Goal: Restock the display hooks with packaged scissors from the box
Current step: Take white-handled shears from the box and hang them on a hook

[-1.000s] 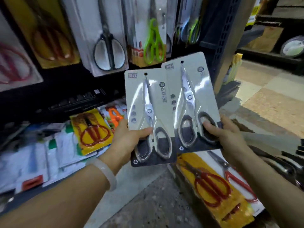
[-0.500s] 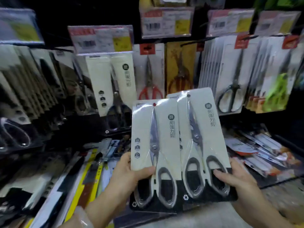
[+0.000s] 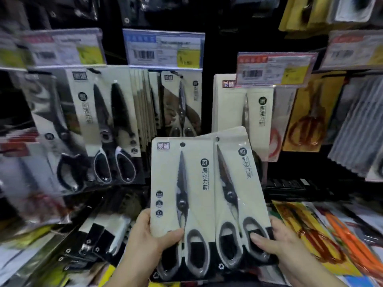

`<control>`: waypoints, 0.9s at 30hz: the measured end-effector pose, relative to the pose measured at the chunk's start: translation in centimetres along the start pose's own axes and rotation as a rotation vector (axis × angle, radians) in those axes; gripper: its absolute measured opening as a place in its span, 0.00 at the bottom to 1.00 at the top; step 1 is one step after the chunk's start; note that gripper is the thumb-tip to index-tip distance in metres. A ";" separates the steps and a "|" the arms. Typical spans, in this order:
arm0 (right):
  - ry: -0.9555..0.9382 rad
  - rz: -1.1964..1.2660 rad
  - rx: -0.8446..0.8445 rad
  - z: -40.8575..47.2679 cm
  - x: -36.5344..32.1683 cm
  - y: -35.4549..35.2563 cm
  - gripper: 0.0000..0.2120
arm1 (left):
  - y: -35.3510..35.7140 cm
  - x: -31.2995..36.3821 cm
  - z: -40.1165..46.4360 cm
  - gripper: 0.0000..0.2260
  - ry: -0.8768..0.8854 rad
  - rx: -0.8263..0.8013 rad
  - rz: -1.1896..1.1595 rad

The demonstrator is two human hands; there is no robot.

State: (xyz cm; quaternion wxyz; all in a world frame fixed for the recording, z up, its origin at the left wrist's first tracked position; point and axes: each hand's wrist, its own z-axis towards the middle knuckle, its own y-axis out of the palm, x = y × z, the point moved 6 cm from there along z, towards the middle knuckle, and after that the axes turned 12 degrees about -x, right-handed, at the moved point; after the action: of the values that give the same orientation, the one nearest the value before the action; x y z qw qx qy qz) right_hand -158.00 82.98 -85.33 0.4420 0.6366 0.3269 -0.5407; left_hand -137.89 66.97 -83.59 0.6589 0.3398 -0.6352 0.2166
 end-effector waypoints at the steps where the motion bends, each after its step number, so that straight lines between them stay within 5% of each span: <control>1: -0.023 -0.002 0.002 0.7 0.2 0.4 0.33 | -0.6 0.3 0.1 0.21 0.017 0.015 0.002; 2: -0.043 -0.012 0.012 1.2 0.0 0.9 0.35 | -1.1 0.7 0.2 0.21 0.037 0.032 0.008; 5: -0.144 -0.006 0.034 2.9 -1.6 2.1 0.21 | -2.0 2.8 0.3 0.24 0.119 0.072 0.062; 14: -0.360 -0.149 -0.019 7.1 -6.0 5.8 0.15 | -4.4 6.6 -0.3 0.19 0.291 0.170 0.135; 27: -0.299 0.000 -0.075 9.5 -4.8 9.1 0.13 | -7.4 5.5 -1.0 0.22 0.254 0.191 0.087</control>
State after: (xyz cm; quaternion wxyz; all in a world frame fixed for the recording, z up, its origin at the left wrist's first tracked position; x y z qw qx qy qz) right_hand -154.66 70.95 -78.97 0.5091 0.5319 0.2773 -0.6172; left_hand -131.38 61.92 -79.43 0.6888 0.3428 -0.5373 0.3455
